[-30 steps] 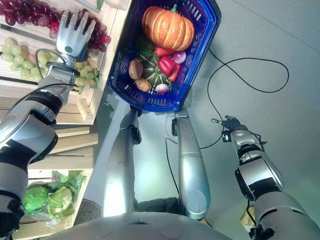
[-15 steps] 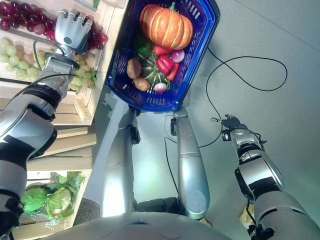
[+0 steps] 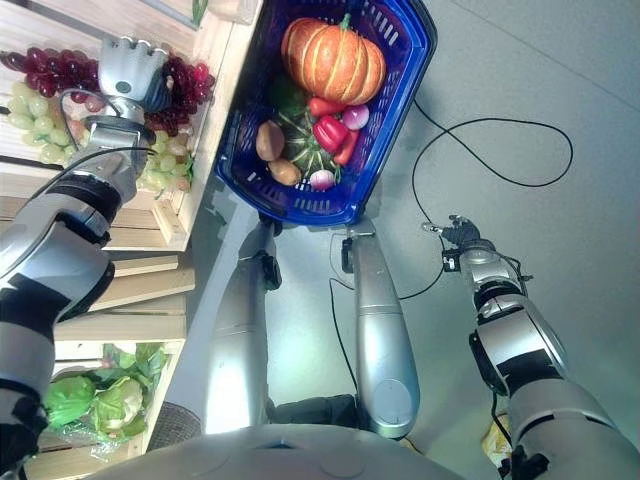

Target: Pick up fruits and vegetables into the basket

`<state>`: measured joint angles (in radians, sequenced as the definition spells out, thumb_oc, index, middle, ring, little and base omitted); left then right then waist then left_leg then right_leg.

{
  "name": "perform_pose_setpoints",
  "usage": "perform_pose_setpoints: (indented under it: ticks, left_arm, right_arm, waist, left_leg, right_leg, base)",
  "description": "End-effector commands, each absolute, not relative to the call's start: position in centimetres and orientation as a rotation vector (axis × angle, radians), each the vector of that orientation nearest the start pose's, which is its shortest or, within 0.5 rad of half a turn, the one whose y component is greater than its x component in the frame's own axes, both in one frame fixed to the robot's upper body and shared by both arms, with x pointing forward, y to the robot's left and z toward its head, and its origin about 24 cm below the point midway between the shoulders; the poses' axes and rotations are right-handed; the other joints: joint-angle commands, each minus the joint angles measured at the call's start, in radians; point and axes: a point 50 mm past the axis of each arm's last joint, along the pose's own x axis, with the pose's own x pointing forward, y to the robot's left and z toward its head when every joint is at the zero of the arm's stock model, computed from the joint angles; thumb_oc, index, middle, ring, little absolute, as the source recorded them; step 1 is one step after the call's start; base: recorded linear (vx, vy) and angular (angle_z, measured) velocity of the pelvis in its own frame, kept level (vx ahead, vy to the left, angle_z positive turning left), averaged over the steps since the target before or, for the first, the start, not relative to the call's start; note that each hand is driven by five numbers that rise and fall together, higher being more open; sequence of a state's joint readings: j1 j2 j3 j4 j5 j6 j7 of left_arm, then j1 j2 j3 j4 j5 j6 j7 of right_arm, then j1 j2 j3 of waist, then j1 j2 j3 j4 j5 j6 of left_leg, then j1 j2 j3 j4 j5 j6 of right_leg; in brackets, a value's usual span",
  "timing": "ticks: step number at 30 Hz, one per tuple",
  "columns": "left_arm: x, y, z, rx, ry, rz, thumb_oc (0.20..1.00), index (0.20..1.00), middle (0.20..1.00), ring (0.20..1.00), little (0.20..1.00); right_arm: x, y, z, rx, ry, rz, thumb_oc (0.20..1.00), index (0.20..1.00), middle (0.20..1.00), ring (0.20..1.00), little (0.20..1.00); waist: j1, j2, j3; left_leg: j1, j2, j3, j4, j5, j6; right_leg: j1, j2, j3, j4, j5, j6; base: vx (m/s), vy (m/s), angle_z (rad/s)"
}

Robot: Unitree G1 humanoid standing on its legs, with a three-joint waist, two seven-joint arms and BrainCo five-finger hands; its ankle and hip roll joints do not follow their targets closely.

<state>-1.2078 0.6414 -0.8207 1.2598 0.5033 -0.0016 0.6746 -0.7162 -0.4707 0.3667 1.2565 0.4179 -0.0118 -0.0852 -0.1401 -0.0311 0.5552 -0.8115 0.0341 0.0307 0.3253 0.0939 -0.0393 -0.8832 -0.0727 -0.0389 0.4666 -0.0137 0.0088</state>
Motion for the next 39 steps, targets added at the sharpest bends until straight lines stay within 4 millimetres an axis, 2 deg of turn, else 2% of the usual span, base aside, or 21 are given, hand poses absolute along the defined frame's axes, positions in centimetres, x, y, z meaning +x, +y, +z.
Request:
perform_pose_setpoints:
  ticks: [1,4,8,14,16,21,23,24,25,26,29,31,35,39]
  left_arm:
    - [39.5,26.5,21.0,1.190,-0.372,0.611,0.200,0.200,0.200,0.200,0.200]
    - [39.1,25.7,22.1,0.912,-0.466,0.585,0.200,0.200,0.200,0.200,0.200]
    - [38.1,24.6,22.1,0.575,-0.555,0.522,0.200,0.200,0.200,0.200,0.200]
    - [36.3,23.7,22.2,0.214,-0.693,0.432,0.200,0.200,0.200,0.200,0.200]
    - [35.8,23.4,22.2,0.175,-0.731,0.415,0.200,0.200,0.200,0.200,0.200]
    - [35.6,22.9,22.3,0.315,-0.763,0.425,0.200,0.200,0.200,0.200,0.200]
    - [35.9,23.0,22.4,0.477,-0.748,0.457,0.200,0.200,0.200,0.200,0.200]
    - [36.0,23.2,22.4,0.536,-0.739,0.470,0.304,0.304,0.304,0.304,0.304]
    - [36.3,23.9,22.3,0.721,-0.715,0.514,0.859,0.859,0.859,0.859,0.859]
    - [36.5,24.1,22.3,0.762,-0.700,0.527,1.000,1.000,1.000,1.000,1.000]
    - [36.7,24.6,22.3,0.933,-0.688,0.570,1.000,1.000,1.000,1.000,1.000]
    - [37.2,24.7,22.4,1.108,-0.690,0.575,1.000,1.000,1.000,1.000,1.000]
    - [38.3,24.3,23.0,1.381,-0.675,0.504,1.000,1.000,1.000,1.000,1.000]
    - [39.1,24.0,23.1,1.562,-0.625,0.441,1.000,1.000,1.000,1.000,1.000]
  right_arm:
    - [33.1,-28.3,1.7,-0.234,0.391,-0.295,1.000,1.000,1.000,1.000,1.000]
    - [34.0,-26.4,3.5,-0.175,0.259,-0.280,1.000,1.000,1.000,1.000,1.000]
    - [34.8,-23.5,6.3,-0.115,0.082,-0.254,1.000,1.000,1.000,1.000,1.000]
    - [34.5,-20.1,9.8,-0.074,-0.140,-0.178,1.000,1.000,1.000,1.000,1.000]
    - [34.1,-19.4,10.5,-0.067,-0.194,-0.159,1.000,1.000,1.000,1.000,1.000]
    - [34.0,-18.9,11.4,-0.071,-0.239,-0.136,1.000,1.000,1.000,1.000,1.000]
    - [34.1,-19.1,11.7,-0.080,-0.235,-0.143,1.000,1.000,1.000,1.000,1.000]
    - [34.1,-19.2,11.7,-0.084,-0.226,-0.150,1.000,1.000,1.000,1.000,1.000]
    - [34.2,-20.2,11.2,-0.097,-0.182,-0.186,1.000,1.000,1.000,1.000,1.000]
    - [34.2,-20.7,10.9,-0.103,-0.165,-0.204,1.000,1.000,1.000,1.000,1.000]
    - [34.1,-22.1,9.9,-0.124,-0.115,-0.254,1.000,1.000,1.000,1.000,1.000]
    - [34.1,-23.9,8.8,-0.141,-0.061,-0.308,1.000,1.000,1.000,1.000,1.000]
    - [34.2,-26.8,7.7,-0.169,0.015,-0.380,1.000,1.000,1.000,1.000,1.000]
    - [34.3,-28.3,7.2,-0.195,0.066,-0.419,1.000,1.000,1.000,1.000,1.000]
  waist:
    - [0.042,0.011,-0.035]
    - [0.052,0.014,-0.035]
    - [0.064,0.020,-0.035]
    - [0.074,0.025,-0.035]
    - [0.076,0.028,-0.035]
    - [0.080,0.034,-0.035]
    - [0.081,0.037,-0.035]
    - [0.080,0.039,-0.035]
    - [0.076,0.040,-0.035]
    - [0.074,0.041,-0.035]
    - [0.070,0.041,-0.035]
    - [0.063,0.040,-0.035]
    - [0.058,0.042,-0.035]
    - [0.050,0.043,-0.035]
  left_leg:
    - [0.008,0.001,-0.035,0.081,-0.077,-0.038]
    - [0.028,-0.006,-0.039,0.070,-0.082,-0.038]
    - [0.050,-0.015,-0.042,0.054,-0.087,-0.038]
    - [0.073,-0.021,-0.039,0.038,-0.094,-0.034]
    - [0.075,-0.022,-0.037,0.035,-0.094,-0.032]
    - [0.083,-0.022,-0.036,0.027,-0.092,-0.031]
    - [0.085,-0.021,-0.032,0.021,-0.088,-0.033]
    - [0.086,-0.021,-0.031,0.021,-0.086,-0.033]
    - [0.089,-0.020,-0.026,0.020,-0.084,-0.034]
    - [0.089,-0.019,-0.023,0.020,-0.082,-0.034]
    - [0.089,-0.016,-0.016,0.017,-0.078,-0.034]
    - [0.087,-0.012,-0.010,0.019,-0.078,-0.036]
    - [0.076,-0.006,-0.001,0.028,-0.076,-0.039]
    - [0.069,-0.003,0.006,0.034,-0.074,-0.039]
  right_leg:
    - [0.059,0.030,0.001,-0.063,0.036,0.061]
    - [0.078,0.025,-0.010,-0.067,0.028,0.061]
    - [0.098,0.017,-0.024,-0.071,0.020,0.062]
    - [0.117,0.010,-0.037,-0.068,0.005,0.060]
    - [0.118,0.009,-0.039,-0.066,0.002,0.060]
    - [0.125,0.004,-0.045,-0.066,-0.002,0.061]
    - [0.129,0.001,-0.048,-0.070,-0.002,0.061]
    - [0.130,0.000,-0.048,-0.071,-0.001,0.061]
    - [0.134,0.000,-0.047,-0.073,0.000,0.060]
    - [0.134,0.000,-0.046,-0.074,0.002,0.060]
    - [0.135,-0.003,-0.046,-0.080,0.005,0.060]
    - [0.134,-0.005,-0.045,-0.083,0.010,0.061]
    - [0.126,-0.006,-0.043,-0.084,0.015,0.062]
    - [0.121,-0.004,-0.040,-0.084,0.018,0.063]
  base:
    - [-0.02,-0.045,0.00]
    - [-0.02,-0.046,0.02]
    - [-0.02,-0.031,0.04]
    - [0.00,-0.001,0.06]
    - [0.00,0.001,0.02]
    - [0.00,0.000,0.00]
    - [0.00,0.000,0.00]
    - [0.00,0.050,0.00]
    - [0.00,0.058,-0.01]
    - [0.01,0.067,-0.03]
    - [0.00,0.039,-0.05]
    - [0.00,0.035,-0.01]
    - [0.00,0.000,0.00]
    - [0.00,0.009,-0.02]
